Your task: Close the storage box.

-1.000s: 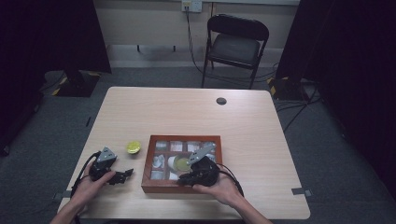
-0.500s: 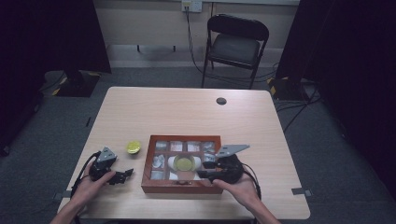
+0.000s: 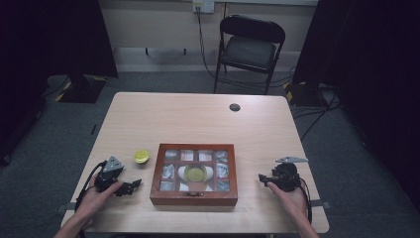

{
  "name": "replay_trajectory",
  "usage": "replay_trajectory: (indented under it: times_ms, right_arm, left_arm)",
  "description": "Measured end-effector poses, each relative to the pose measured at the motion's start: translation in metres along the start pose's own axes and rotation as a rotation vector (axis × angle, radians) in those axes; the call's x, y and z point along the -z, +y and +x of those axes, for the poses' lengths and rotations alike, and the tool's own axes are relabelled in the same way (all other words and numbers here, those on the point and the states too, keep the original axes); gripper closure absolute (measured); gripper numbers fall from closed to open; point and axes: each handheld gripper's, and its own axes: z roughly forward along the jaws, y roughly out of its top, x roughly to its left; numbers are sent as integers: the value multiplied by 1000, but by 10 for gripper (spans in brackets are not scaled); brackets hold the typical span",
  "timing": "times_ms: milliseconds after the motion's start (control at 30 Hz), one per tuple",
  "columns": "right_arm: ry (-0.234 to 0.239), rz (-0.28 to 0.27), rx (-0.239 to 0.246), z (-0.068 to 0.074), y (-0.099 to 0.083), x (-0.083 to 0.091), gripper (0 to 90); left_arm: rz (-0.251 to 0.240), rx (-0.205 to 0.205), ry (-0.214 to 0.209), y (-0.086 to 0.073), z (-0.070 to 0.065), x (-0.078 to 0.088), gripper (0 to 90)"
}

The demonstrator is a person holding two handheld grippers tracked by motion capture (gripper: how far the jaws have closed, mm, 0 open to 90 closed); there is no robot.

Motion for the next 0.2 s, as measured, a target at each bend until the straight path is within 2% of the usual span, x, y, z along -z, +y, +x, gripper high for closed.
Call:
replay_trajectory:
  times_ms: [100,167,200]
  right_arm:
    - [-50,-24,34,5,-3,-5,278]
    - [-96,-35,86,12,-5,-9,239]
    - [-99,-45,86,13,-6,-10,217]
  left_arm:
    - [0,0,0,0,0,0,69]
    - [0,0,0,0,0,0,69]
    - [0,0,0,0,0,0,68]
